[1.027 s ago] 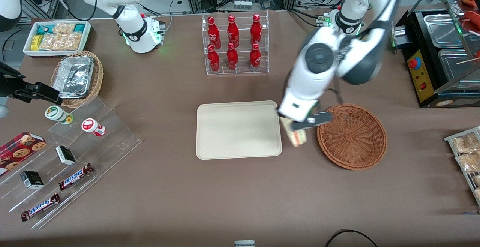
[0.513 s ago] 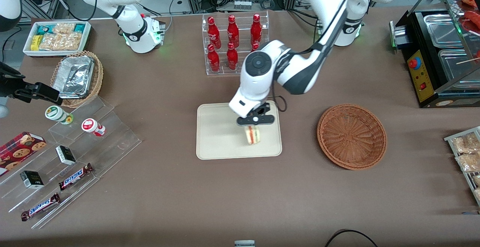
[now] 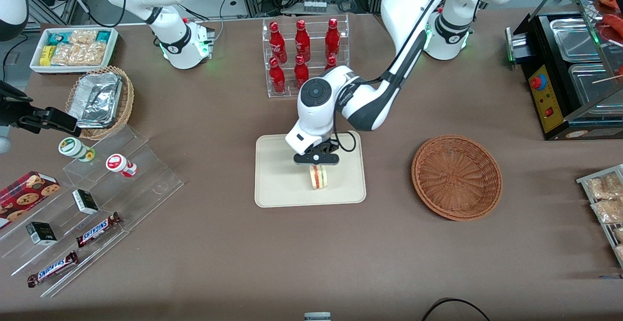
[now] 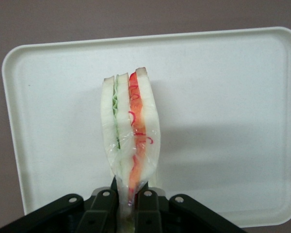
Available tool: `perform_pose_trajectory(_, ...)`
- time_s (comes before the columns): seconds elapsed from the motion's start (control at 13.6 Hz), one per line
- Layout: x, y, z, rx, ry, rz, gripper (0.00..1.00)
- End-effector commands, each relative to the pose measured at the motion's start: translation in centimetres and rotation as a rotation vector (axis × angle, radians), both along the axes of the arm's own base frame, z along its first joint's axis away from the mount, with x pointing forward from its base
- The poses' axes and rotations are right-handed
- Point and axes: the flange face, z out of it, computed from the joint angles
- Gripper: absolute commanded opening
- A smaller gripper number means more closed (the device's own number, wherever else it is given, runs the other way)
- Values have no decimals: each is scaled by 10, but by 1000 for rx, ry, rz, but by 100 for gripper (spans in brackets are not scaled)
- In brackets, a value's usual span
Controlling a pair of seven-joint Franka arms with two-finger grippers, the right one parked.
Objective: Place sandwich from basket to tray
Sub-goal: 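Lower the sandwich onto the tray and open the left gripper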
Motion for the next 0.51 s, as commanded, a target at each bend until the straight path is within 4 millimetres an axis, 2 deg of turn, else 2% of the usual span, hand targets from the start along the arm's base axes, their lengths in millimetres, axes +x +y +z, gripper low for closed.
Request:
perform_pose_trajectory(0.0, 3, -16, -8, -20, -45, -30, 13)
perform_pose_trajectory(0.22, 1, -18, -16, -16, -45, -36, 13)
perform_pose_trajectory(0.44, -3, -21, -33, -6, -33, -44, 14)
